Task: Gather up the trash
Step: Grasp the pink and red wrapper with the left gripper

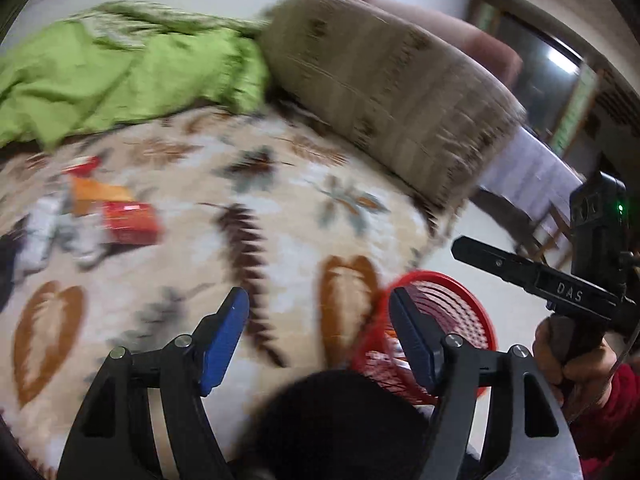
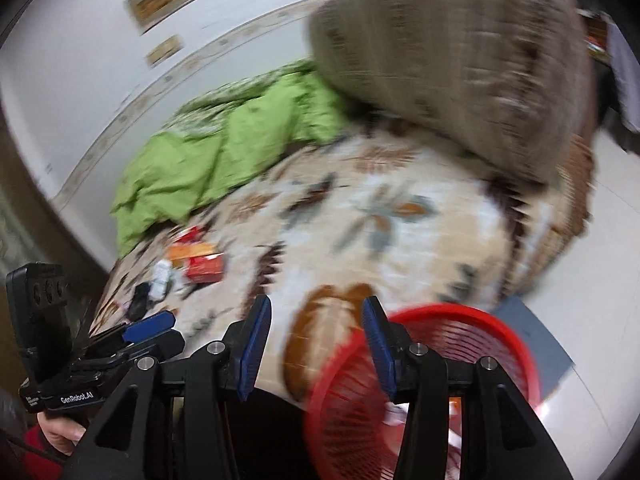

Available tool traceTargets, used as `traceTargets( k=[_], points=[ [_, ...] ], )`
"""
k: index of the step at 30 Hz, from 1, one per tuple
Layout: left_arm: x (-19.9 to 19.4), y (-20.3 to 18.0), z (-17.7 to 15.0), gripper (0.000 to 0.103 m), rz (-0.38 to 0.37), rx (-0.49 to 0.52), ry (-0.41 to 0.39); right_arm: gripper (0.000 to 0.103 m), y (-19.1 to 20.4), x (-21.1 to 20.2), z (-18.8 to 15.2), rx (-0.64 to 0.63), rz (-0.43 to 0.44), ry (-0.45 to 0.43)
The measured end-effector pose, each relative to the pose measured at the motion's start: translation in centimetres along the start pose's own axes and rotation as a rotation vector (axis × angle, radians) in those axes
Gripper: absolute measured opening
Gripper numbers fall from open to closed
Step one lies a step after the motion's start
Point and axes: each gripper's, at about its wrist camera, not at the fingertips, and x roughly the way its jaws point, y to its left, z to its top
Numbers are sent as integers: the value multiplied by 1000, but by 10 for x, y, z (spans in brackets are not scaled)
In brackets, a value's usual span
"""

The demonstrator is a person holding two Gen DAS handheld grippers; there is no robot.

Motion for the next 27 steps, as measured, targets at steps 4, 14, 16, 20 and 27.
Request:
traceTargets(
  k=[4, 14, 16, 20, 27],
  points=[
    [-32, 57, -1, 71, 84, -113, -52, 53, 47, 34, 4, -77, 79, 43],
    [-107, 185, -15, 71, 318, -356, -169, 55, 156, 117, -6, -260, 233, 155],
    [-113, 204, -19, 71, 353, -398, -178, 56, 173, 134, -10, -288, 250, 167],
    [-119, 251, -24, 72, 434, -465, -176, 56, 190, 163, -19, -309, 252, 202],
    [-104, 347, -31, 71, 487, -654, -137, 56, 191, 175, -28, -321, 261, 215]
  ],
)
